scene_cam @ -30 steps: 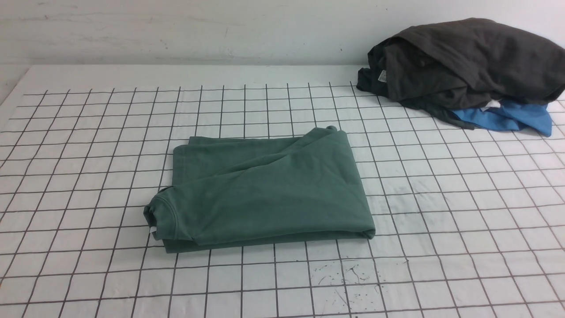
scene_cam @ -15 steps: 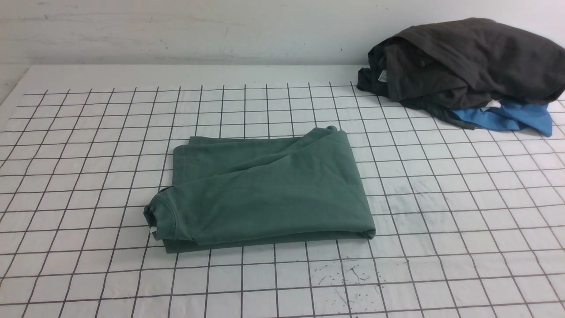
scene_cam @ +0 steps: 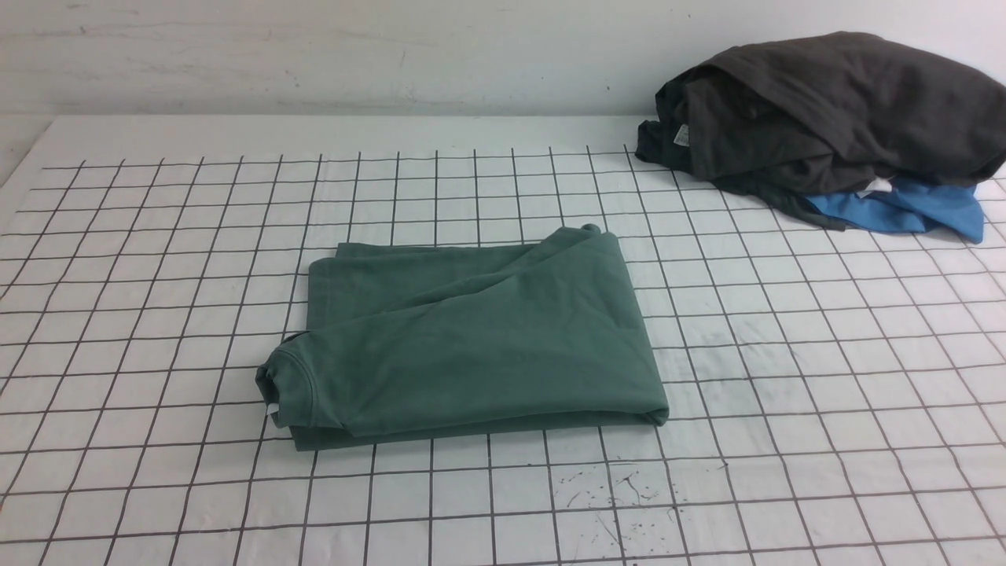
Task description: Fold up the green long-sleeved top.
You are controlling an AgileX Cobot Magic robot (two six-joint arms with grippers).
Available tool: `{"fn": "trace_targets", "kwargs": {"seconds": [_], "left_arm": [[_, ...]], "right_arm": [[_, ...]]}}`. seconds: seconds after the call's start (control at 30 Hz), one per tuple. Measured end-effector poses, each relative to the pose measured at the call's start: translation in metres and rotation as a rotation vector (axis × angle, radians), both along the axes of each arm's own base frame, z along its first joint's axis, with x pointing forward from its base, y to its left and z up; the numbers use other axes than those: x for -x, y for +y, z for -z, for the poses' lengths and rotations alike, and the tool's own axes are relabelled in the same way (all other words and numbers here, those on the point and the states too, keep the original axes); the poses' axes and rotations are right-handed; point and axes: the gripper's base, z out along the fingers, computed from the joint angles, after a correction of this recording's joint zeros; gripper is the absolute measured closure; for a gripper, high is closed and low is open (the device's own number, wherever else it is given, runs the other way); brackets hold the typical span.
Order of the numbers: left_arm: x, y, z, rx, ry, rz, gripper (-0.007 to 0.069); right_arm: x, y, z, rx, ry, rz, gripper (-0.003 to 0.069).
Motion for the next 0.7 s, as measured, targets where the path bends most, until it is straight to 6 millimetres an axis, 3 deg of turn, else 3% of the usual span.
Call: {"fn": "trace_targets", "kwargs": {"seconds": [0.23, 0.43, 0.7], "left_arm": [[0.0, 0.0, 0.0, 0.0, 0.0, 0.0, 0.0599], [0.0, 0.0, 0.0, 0.0, 0.0, 0.0, 0.0599], [0.0, 0.0, 0.0, 0.0, 0.0, 0.0, 0.0599]], "right_arm": [[0.011, -0.028, 0.07, -0.154, -0.073, 0.311, 0.0673], [0.015, -0.039, 0.12, -0.163, -0.048, 0.498, 0.0673], [0.015, -0.043, 0.136, -0.138, 0.042, 0.579, 0.0673]]}}
